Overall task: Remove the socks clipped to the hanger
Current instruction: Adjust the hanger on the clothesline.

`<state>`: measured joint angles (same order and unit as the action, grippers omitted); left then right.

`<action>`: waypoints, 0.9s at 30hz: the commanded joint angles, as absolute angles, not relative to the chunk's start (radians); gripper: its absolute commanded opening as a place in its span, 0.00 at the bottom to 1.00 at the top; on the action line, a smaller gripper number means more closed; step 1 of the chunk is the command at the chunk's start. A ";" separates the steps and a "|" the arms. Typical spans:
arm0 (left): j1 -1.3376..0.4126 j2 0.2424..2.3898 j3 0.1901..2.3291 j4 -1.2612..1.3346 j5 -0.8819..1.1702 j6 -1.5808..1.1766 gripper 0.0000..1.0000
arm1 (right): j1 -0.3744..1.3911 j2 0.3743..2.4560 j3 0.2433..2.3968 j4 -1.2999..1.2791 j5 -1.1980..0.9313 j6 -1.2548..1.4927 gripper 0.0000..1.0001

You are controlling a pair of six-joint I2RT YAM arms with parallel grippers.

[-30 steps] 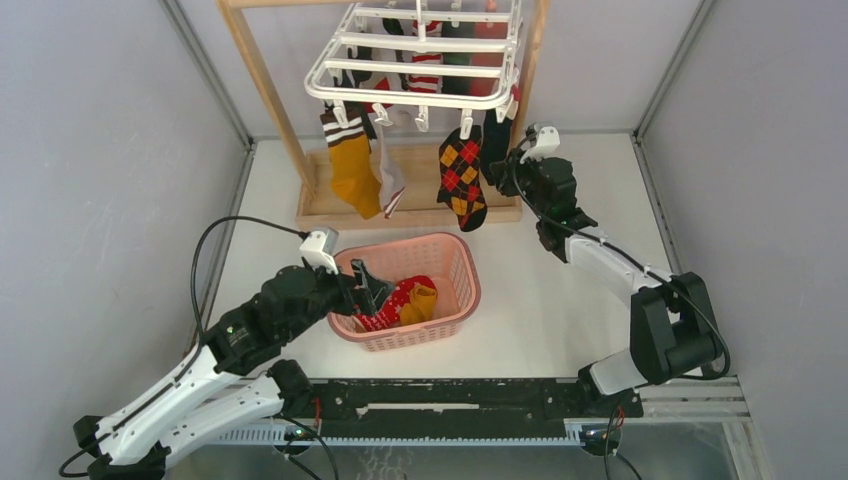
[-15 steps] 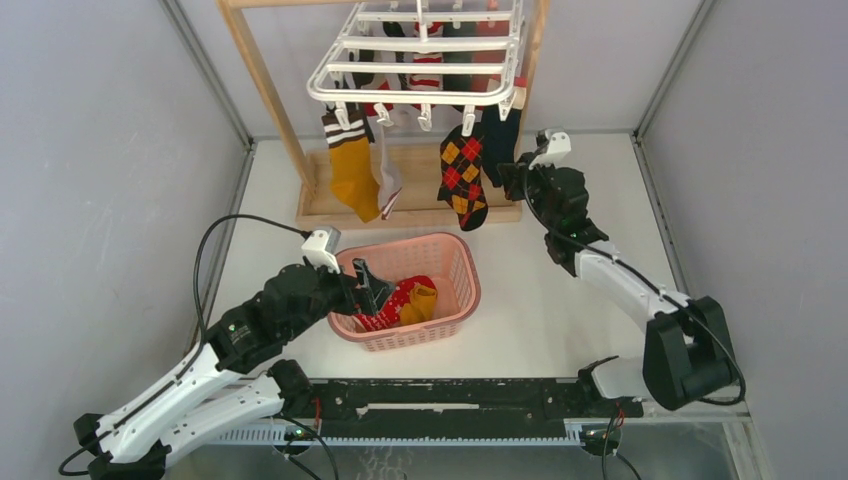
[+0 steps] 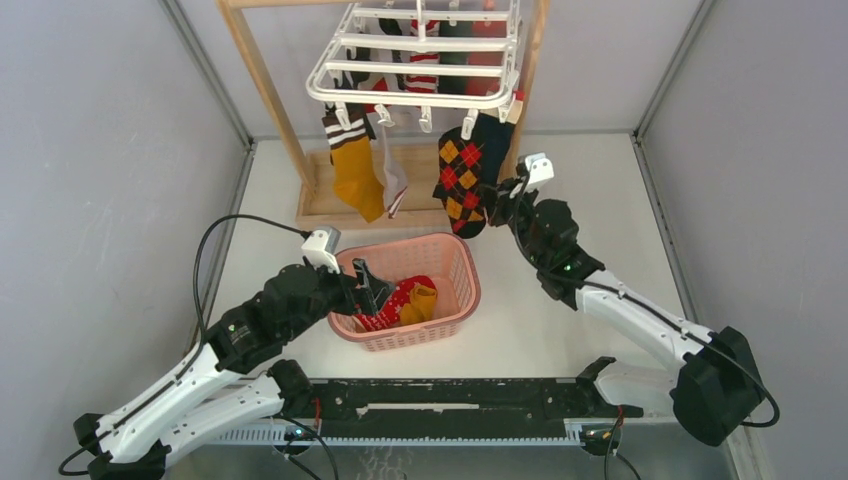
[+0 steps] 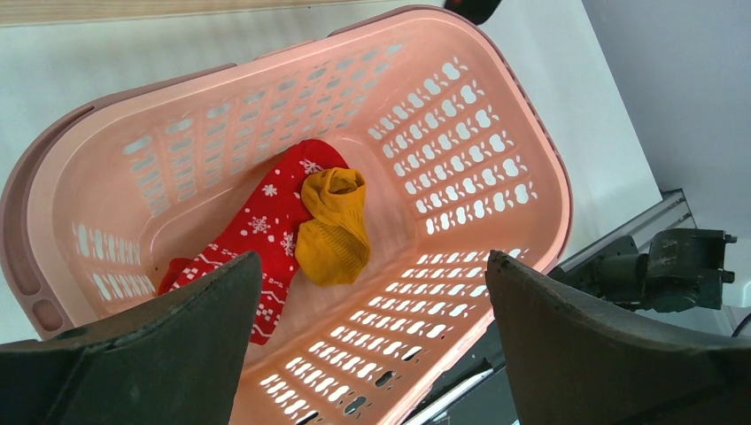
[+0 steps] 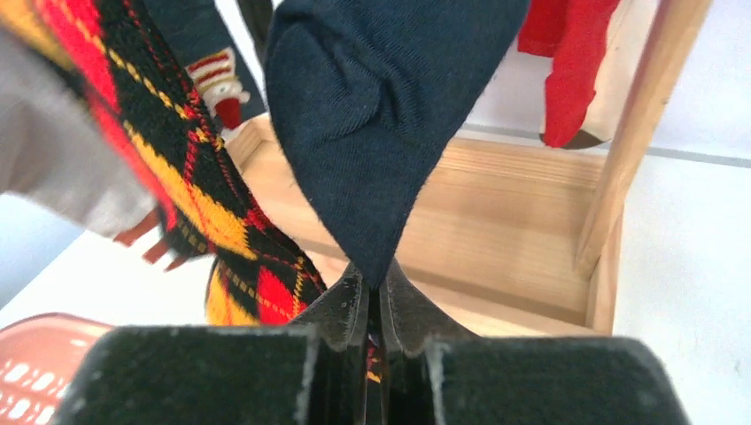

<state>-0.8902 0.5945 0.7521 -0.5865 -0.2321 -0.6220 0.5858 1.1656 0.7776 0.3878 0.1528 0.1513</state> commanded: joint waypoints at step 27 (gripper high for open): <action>-0.896 0.559 0.755 -0.537 -0.233 -0.643 1.00 | 1.063 1.109 0.821 0.406 0.540 -0.047 0.10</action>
<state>-0.8902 0.5724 0.7517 -0.5858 -0.2321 -0.6300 1.0206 1.0798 0.7521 0.3710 0.5011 -0.0051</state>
